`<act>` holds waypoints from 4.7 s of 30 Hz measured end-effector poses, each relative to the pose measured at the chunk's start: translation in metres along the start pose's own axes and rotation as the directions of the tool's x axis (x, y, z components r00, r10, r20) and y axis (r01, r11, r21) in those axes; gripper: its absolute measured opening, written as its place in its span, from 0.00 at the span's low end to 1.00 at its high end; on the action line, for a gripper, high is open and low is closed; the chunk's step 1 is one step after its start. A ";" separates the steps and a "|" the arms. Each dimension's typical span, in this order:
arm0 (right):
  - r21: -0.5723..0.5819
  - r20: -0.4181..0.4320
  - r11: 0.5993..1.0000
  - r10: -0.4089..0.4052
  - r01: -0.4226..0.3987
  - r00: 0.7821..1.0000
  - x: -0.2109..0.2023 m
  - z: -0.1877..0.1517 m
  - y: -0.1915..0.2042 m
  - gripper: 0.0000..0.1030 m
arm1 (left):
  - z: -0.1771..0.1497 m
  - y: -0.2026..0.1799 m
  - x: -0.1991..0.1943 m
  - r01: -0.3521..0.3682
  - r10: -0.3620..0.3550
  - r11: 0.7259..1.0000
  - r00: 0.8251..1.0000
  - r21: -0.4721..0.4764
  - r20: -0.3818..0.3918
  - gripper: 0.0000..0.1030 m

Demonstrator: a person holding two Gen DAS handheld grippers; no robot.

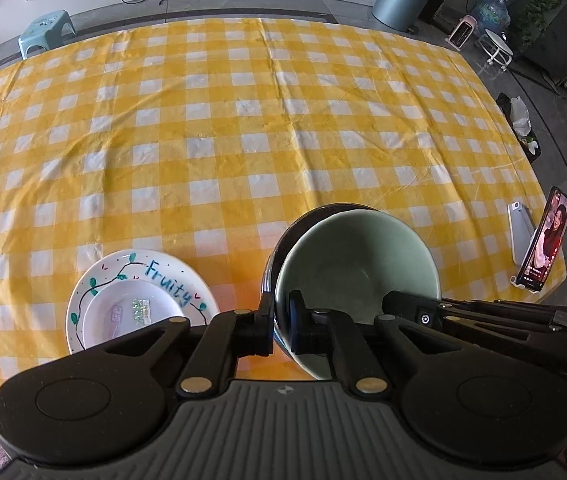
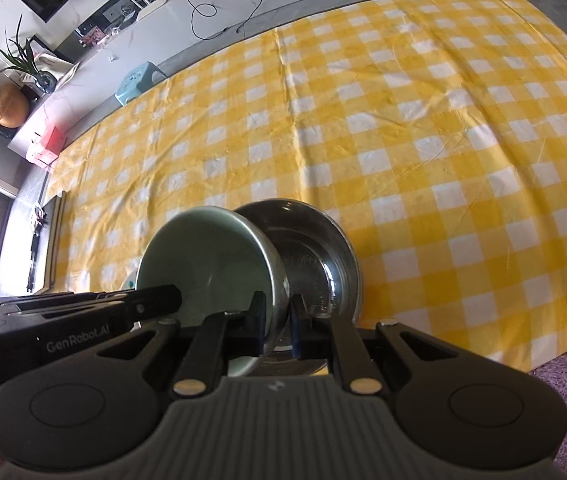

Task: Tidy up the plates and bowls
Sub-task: 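Lower the pale green bowl into the steel bowl with both tools, then grip the steel bowl stack rim with both tools and lift it, then carry the bowl stack with both tools and lower it into the orange bowl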

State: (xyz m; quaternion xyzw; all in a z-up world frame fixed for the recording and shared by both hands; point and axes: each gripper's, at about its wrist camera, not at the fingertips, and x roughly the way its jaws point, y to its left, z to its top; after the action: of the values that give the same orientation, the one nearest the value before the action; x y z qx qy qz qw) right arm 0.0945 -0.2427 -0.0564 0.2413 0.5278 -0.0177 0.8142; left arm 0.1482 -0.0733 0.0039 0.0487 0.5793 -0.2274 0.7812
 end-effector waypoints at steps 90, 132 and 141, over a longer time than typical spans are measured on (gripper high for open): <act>0.276 0.065 0.959 0.057 -0.073 0.996 0.052 -0.017 -0.067 0.54 | -0.029 0.028 0.069 0.110 -0.100 0.954 0.994 -0.279 0.048 0.63; 0.291 0.084 0.947 0.118 -0.138 0.989 0.044 -0.024 -0.052 0.37 | -0.029 0.042 0.037 0.162 -0.140 0.944 0.986 -0.287 0.094 0.51; 0.192 0.090 0.969 0.144 -0.159 0.985 0.037 -0.028 -0.005 0.36 | -0.046 0.082 0.007 0.170 -0.121 0.924 0.979 -0.343 0.162 0.51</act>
State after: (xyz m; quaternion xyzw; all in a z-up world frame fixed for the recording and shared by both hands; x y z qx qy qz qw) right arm 0.0856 -0.2274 -0.0991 0.3599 0.4723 -0.0170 0.8044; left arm 0.1431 0.0132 -0.0324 -0.1521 0.5576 -0.1793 0.7961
